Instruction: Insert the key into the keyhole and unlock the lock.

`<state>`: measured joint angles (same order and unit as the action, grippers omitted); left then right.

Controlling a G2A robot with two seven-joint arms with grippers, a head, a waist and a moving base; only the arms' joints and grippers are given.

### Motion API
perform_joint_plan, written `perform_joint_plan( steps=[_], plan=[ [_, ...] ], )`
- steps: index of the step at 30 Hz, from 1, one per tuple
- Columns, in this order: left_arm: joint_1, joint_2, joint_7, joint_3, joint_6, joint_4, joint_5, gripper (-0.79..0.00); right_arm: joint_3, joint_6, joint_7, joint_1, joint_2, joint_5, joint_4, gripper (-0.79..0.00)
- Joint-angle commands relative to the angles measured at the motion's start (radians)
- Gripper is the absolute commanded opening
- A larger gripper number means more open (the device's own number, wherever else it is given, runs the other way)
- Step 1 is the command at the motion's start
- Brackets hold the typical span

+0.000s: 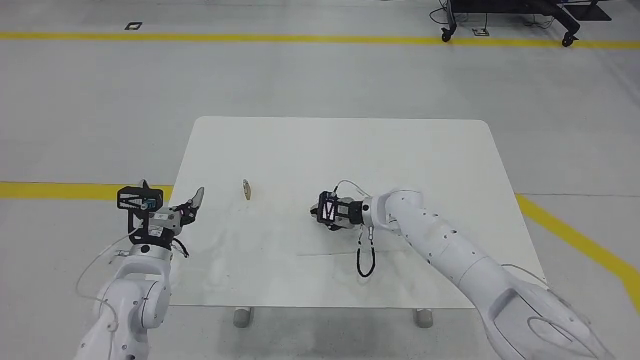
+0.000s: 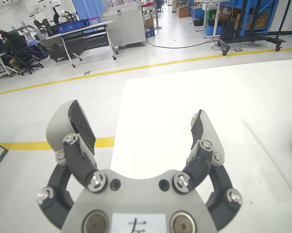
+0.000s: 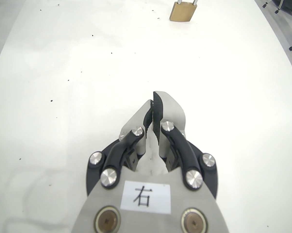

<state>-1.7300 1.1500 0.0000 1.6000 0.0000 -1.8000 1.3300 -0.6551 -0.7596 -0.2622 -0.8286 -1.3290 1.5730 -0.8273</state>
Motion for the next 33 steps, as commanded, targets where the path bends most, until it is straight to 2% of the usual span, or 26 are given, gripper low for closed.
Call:
perform_joint_plan(
  steps=[1, 10, 25, 29, 31, 33],
  plan=[
    [0.000, 0.000, 0.000, 0.000, 0.000, 0.000, 0.000, 0.000, -0.006, 0.006, -0.003, 0.000, 0.003, 0.002, -0.005, -0.785],
    [0.000, 0.000, 0.000, 0.000, 0.000, 0.000, 0.000, 0.000, -0.061, 0.073, -0.030, -0.023, 0.027, 0.013, -0.048, -0.785],
    [0.001, 0.000, 0.001, -0.001, -0.002, -0.002, 0.001, 0.000, -0.061, 0.073, -0.035, -0.027, 0.026, 0.010, -0.053, -0.785],
    [0.028, 0.002, -0.018, -0.063, -0.076, -0.021, 0.033, 0.000, -0.091, 0.071, -0.116, -0.050, 0.038, -0.013, -0.063, -0.785],
    [0.063, 0.002, -0.035, -0.121, -0.157, -0.024, 0.069, 0.000, -0.111, 0.062, -0.174, -0.058, 0.047, -0.021, -0.063, -0.785],
    [0.096, 0.003, -0.056, -0.156, -0.196, -0.014, 0.097, 0.000, -0.124, 0.049, -0.212, -0.063, 0.054, -0.022, -0.061, -0.785]
  ],
)
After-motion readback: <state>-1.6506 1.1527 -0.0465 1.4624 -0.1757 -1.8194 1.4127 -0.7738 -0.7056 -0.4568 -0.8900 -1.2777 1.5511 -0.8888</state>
